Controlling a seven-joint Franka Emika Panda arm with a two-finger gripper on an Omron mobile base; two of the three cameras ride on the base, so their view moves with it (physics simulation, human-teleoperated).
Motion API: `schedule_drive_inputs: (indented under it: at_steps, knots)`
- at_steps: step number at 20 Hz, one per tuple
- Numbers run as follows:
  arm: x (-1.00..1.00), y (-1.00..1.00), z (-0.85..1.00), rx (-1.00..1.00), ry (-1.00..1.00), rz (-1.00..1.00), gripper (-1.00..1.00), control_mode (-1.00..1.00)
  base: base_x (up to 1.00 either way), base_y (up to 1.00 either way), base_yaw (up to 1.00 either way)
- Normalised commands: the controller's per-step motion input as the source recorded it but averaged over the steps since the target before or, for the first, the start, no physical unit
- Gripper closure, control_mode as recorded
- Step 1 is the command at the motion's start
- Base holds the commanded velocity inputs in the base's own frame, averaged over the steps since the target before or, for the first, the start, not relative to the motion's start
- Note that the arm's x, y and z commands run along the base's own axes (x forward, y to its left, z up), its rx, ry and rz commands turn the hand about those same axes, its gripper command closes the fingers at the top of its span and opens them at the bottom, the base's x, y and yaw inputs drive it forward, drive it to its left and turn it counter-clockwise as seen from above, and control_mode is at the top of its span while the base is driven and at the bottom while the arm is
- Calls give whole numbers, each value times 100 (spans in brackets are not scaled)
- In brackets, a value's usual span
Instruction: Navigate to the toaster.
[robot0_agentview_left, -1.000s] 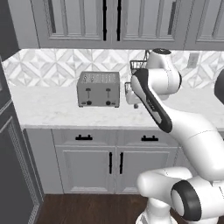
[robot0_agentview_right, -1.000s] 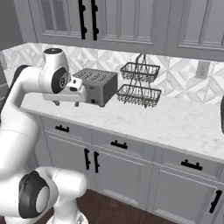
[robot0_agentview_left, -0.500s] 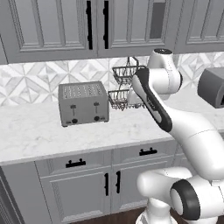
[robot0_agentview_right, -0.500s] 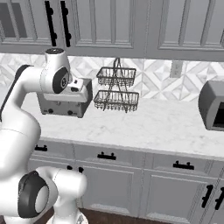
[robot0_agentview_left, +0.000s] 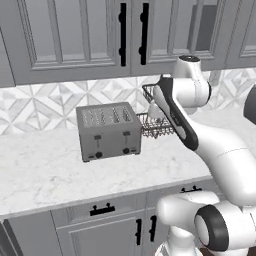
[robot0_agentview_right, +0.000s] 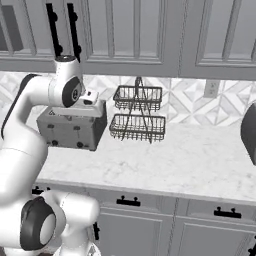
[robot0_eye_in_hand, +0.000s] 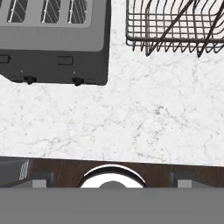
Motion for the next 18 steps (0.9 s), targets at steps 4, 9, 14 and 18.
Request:
schedule_drive_inputs:
  at_steps: [4, 9, 14, 18]
  knots:
    - [0, 0, 0, 0, 0, 0, -100, 100, 62, 21, 0]
    - [0, 0, 0, 0, 0, 0, -100, 100, 20, 69, 0]
    - [0, 0, 0, 0, 0, 0, -100, 100, 49, 67, -6]
    - [0, 0, 0, 0, 0, 0, -100, 100, 62, 61, -5]
